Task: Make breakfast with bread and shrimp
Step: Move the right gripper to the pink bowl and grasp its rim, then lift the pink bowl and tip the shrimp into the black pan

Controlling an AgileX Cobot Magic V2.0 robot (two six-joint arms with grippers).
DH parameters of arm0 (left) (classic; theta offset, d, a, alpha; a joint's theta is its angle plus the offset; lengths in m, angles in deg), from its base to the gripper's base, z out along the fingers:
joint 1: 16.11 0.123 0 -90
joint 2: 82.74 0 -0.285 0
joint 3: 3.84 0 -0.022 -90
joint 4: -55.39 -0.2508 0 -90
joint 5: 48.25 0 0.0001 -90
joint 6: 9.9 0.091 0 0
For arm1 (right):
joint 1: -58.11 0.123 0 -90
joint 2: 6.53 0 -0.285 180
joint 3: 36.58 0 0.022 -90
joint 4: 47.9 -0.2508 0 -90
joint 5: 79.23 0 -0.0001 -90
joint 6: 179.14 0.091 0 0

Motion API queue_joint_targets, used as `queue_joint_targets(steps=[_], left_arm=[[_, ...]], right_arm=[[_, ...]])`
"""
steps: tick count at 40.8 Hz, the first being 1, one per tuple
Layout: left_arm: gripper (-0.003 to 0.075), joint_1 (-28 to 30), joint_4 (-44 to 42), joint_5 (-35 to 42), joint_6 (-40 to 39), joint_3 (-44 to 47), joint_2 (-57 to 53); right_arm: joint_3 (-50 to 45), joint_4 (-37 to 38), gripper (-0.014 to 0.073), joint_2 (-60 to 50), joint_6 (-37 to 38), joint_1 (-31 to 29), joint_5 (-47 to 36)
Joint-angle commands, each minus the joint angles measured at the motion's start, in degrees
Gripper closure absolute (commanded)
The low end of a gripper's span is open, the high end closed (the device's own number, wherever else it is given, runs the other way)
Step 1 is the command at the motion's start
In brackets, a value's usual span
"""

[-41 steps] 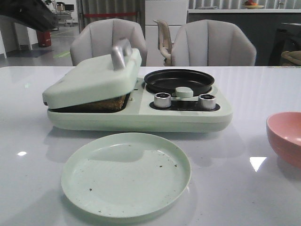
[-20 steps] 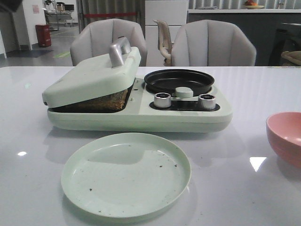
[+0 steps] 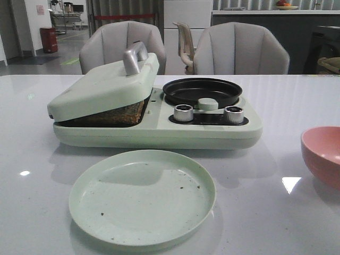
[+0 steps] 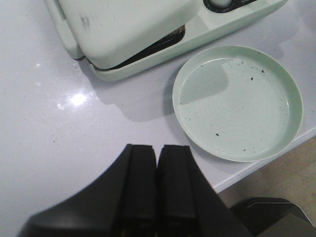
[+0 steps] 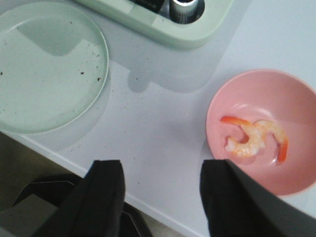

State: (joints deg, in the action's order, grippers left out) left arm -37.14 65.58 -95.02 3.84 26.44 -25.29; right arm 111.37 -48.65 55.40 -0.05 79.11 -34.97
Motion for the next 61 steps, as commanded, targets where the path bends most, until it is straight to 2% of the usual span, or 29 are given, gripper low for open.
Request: queue_joint_targets(steps=[1,5,10,16,22,30,42,44,47,56,61], left_arm=[[0.0619,-0.48,0.48,3.36,-0.79,-1.52,-0.39],[0.0619,-0.48,0.48,3.76,-0.79,-1.52,-0.39],[0.0619,-0.48,0.48,3.8,-0.79,-1.52,-0.39],[0.0619,-0.48,0.48,4.04,-0.79,-1.52,-0.39],[0.0619,-0.48,0.48,4.71,-0.79,-1.52,-0.39],[0.0619,-0.48,0.48,5.33,-0.79,-1.52,-0.39],[0.0619,-0.48,0.48,5.33,-0.79,-1.52,-0.39],[0.0619,-0.48,0.48,5.33,-0.79,-1.52,-0.39],[0.0619,-0.48,0.48,5.33,-0.79,-1.52,-0.39],[0.0619,-0.48,0.48,5.33,-0.79,-1.52,-0.39],[0.0619,-0.48,0.48,5.33,-0.79,-1.52,-0.39]], right_arm=[[1.8,3.22,0.013,0.41,-0.05,-0.11,-4.77],[3.17,3.8,0.013,2.98,-0.05,-2.5,-2.38],[5.5,3.32,0.013,7.67,0.0,-10.05,0.36],[7.7,2.22,0.013,14.13,0.0,-19.81,0.4],[9.32,2.22,0.013,20.66,0.0,-25.64,-1.36],[11.47,2.86,0.013,29.06,-0.05,-28.46,-5.54],[12.57,3.42,0.0137,38.49,-0.05,-28.45,-12.44],[12.57,3.42,0.0165,39.58,-0.05,-28.45,-12.74],[12.57,3.42,0.0251,40.64,-0.05,-28.45,-12.88],[12.57,3.57,0.0566,41.02,-0.12,-28.45,-13.99],[14.72,5.12,0.0549,40.9,-0.85,-28.15,-11.93]])
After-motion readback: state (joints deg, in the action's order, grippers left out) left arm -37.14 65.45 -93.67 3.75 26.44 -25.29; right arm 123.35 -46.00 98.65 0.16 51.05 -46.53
